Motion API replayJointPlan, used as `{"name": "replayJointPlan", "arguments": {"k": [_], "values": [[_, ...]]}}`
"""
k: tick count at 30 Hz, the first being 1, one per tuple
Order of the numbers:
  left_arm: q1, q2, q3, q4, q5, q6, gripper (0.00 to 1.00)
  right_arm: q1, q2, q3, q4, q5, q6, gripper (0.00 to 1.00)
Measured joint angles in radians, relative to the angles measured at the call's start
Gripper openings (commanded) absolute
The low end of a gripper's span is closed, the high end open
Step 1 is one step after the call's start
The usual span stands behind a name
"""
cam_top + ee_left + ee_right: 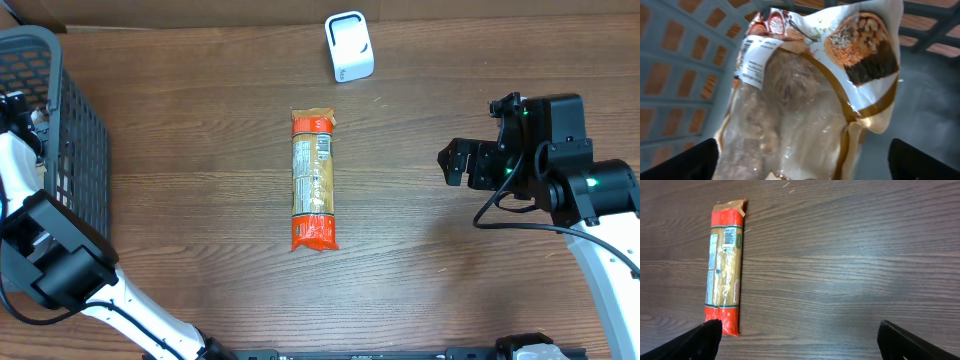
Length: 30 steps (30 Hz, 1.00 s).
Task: Scan the item barcode
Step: 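Reach into the basket and grasp the clear bag of mushrooms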
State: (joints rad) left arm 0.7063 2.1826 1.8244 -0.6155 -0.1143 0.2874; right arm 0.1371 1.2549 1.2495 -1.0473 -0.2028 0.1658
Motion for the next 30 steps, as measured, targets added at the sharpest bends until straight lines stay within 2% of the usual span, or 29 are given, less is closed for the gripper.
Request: {"name": "replayJointPlan", "arguments": {"k": [3, 7, 16, 19, 20, 22, 25, 28, 30], "values": [[-0.007, 0.0, 0.0, 0.006, -0.053, 0.005, 0.84, 0.0, 0.0, 0.0, 0.002, 0.0, 0.003, 1.0], [-0.011, 0.003, 0.0, -0.013, -0.116, -0.009, 0.84, 0.0, 0.0, 0.0, 0.016, 0.0, 0.006, 1.0], [-0.013, 0.074, 0.0, -0.08, -0.225, -0.135, 0.72, 0.0, 0.0, 0.0, 0.017, 0.0, 0.01, 1.0], [-0.013, 0.074, 0.002, -0.084, -0.267, -0.18, 0.61, 0.0, 0.0, 0.0, 0.017, 0.0, 0.01, 1.0], [-0.013, 0.074, 0.002, -0.086, -0.278, -0.186, 0.48, 0.0, 0.0, 0.0, 0.018, 0.0, 0.011, 1.0], [-0.013, 0.074, 0.007, -0.104, -0.299, -0.209, 0.34, 0.0, 0.0, 0.0, 0.018, 0.0, 0.011, 1.0], [-0.013, 0.074, 0.025, -0.143, -0.316, -0.251, 0.24, 0.0, 0.0, 0.0, 0.018, 0.0, 0.014, 1.0], [-0.023, 0.074, 0.049, -0.175, -0.328, -0.291, 0.06, 0.0, 0.0, 0.0, 0.018, 0.0, 0.014, 1.0], [-0.025, 0.074, 0.059, -0.185, -0.339, -0.308, 0.04, 0.0, 0.0, 0.0, 0.018, 0.0, 0.014, 1.0]]}}
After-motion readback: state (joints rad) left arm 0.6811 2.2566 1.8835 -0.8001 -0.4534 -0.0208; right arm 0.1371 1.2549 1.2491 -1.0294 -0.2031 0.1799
